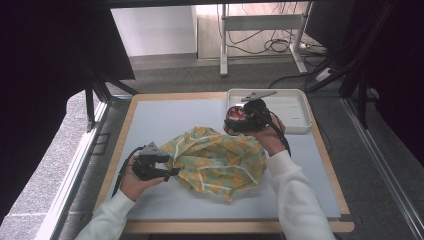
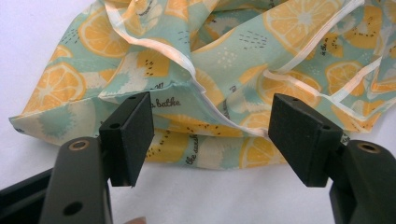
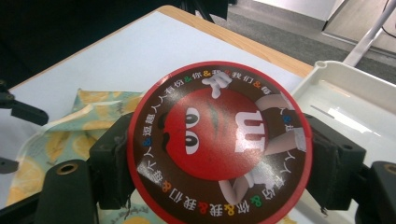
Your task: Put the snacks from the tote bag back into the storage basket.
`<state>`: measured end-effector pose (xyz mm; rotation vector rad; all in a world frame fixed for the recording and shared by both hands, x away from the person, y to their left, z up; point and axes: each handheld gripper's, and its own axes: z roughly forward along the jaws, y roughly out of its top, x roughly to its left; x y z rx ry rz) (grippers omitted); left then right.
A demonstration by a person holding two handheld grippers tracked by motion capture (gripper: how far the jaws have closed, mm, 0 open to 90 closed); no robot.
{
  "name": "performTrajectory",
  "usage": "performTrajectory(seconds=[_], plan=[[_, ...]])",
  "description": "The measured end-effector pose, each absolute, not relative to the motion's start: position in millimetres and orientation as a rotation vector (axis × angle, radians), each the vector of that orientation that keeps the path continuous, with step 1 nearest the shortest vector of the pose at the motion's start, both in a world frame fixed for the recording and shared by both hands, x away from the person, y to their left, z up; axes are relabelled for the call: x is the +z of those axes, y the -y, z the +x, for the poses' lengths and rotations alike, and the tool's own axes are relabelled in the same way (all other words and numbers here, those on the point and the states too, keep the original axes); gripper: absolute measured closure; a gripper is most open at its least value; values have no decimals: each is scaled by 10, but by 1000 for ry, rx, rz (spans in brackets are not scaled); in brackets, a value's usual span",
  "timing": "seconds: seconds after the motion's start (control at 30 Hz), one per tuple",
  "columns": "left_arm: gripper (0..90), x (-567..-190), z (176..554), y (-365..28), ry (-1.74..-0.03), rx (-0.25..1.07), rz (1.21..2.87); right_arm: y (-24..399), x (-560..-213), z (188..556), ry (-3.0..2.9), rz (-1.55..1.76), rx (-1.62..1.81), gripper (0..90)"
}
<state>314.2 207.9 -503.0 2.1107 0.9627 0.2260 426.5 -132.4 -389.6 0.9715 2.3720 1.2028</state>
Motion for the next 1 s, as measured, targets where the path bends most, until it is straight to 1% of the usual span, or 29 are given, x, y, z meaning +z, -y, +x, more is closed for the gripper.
performTrajectory(seconds=[0.4,1.0], plan=[[315,-5034,3144,-2079,-961,217,2116,1395,-3950,4561,-2360,1027,1154,233],[313,-5037,3153,-2098,-966,209,2114,1480,-4138,4900,-2335,1118,1100,233]])
